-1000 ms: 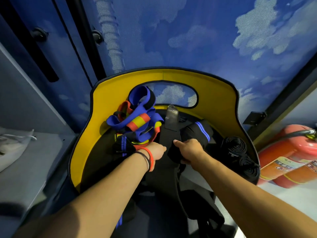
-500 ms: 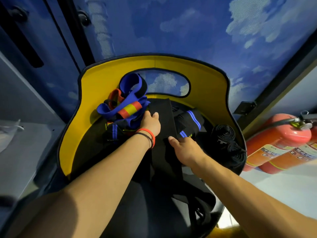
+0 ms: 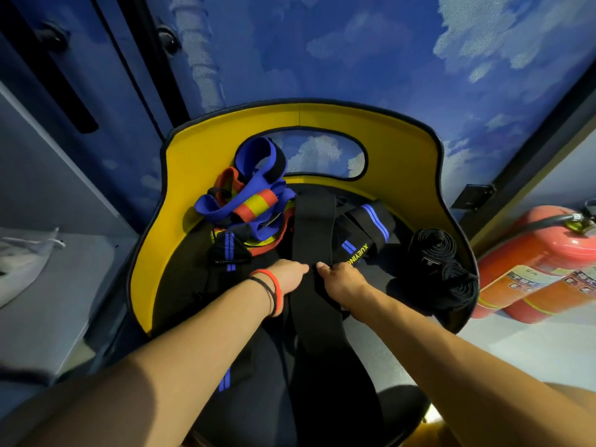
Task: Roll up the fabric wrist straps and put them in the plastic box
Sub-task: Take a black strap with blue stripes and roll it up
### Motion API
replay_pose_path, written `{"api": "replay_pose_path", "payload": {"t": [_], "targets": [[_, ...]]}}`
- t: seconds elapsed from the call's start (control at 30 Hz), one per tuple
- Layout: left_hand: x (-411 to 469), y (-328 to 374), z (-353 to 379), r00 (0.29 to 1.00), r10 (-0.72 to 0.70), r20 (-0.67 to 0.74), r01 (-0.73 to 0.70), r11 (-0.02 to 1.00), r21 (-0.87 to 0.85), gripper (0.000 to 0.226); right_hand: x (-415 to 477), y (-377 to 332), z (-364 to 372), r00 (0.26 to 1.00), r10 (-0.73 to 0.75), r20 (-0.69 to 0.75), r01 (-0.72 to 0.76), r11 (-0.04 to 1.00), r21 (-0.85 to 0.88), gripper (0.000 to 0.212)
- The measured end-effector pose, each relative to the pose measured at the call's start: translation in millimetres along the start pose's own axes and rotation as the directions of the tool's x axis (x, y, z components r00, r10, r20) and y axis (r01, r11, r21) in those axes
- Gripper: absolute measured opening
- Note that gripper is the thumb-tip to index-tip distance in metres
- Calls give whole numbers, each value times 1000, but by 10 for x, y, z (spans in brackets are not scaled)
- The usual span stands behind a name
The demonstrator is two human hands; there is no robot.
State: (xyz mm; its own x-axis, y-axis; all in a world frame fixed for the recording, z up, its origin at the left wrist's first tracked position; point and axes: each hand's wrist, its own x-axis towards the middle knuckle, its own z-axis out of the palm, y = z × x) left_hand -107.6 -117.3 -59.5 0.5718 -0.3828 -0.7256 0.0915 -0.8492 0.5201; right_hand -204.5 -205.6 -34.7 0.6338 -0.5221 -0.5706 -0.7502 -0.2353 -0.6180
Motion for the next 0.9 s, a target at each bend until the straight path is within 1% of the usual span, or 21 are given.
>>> {"api": "replay_pose_path", "payload": {"t": [0.03,0.1,0.13,0.17,0.2,0.27,0.3,0.33,0.37,0.4,0.47,0.53,0.57,0.6,0.63,0.67,0.7,0.73,0.77,0.83,0.9], "targets": [[10,12,4,997,-21,-78,23,999,30,43,-8,-9,23,1000,2,-1,-2,1000,-9,47],[75,-9,1,994,-62,-95,71,993,97,40,-21,-15,41,1000,5,-6,-5,999,-33,48],[47,-9,11,992,-69,-110,78,994,80,39,-21,0,40,1000,0,-20,-1,999,-37,49],[46,4,38,990,-23,-138,41,991,126,39,-23,23,33,999,-2,-33,1,1000,-25,50],[71,17,63,988,26,-150,7,976,215,40,-32,55,15,999,3,-38,-3,1000,3,51],[50,-37,90,971,176,-161,-107,924,366,44,-86,126,-23,1000,15,-24,-13,998,62,52],[47,-5,94,953,214,-213,-100,889,448,48,-124,172,-38,1000,16,-8,-16,997,75,52],[46,29,91,945,244,-218,-113,869,482,53,-165,220,-45,1000,11,5,-11,998,69,52],[59,58,100,947,248,-205,-121,865,486,58,-206,268,-55,1000,-5,7,5,999,48,53],[66,85,142,948,218,-233,-82,872,482,60,-246,320,-61,1000,-16,0,16,1000,27,53],[112,159,233,945,208,-252,-61,870,489,54,-293,414,-75,1000,-25,-7,25,1000,16,49],[120,221,255,929,218,-299,-69,896,439,49,-308,501,-87,1000,-24,-4,23,1000,-2,40],[130,217,293,918,210,-337,-111,950,291,48,-304,538,-89,1000,-20,-2,20,1000,-10,35],[71,258,303,922,97,-374,-126,990,-55,48,-291,571,-84,1000,-13,-4,13,1000,-8,31],[10,287,275,940,-35,-341,-101,922,-374,50,-277,604,-72,1000,-9,-16,9,1000,9,28],[-40,278,268,939,-47,-342,-112,895,-432,54,-259,636,-57,1000,-4,-24,5,1000,27,26],[-61,258,278,921,28,-388,-154,941,-300,61,-236,658,-48,1000,-3,-31,4,999,33,24],[-116,240,259,925,84,-372,-162,969,-184,67,-207,670,-41,999,0,-38,1,1000,21,22],[-145,171,260,926,124,-357,-176,978,-116,72,-187,672,-38,999,-1,-42,0,1000,-6,20],[-237,0,270,918,156,-365,-184,982,-44,74,-149,659,-38,999,-12,-42,9,997,-73,20],[-378,-223,311,936,149,-317,-169,985,-34,63,-156,630,-47,997,-48,-66,36,985,-170,22]]}}
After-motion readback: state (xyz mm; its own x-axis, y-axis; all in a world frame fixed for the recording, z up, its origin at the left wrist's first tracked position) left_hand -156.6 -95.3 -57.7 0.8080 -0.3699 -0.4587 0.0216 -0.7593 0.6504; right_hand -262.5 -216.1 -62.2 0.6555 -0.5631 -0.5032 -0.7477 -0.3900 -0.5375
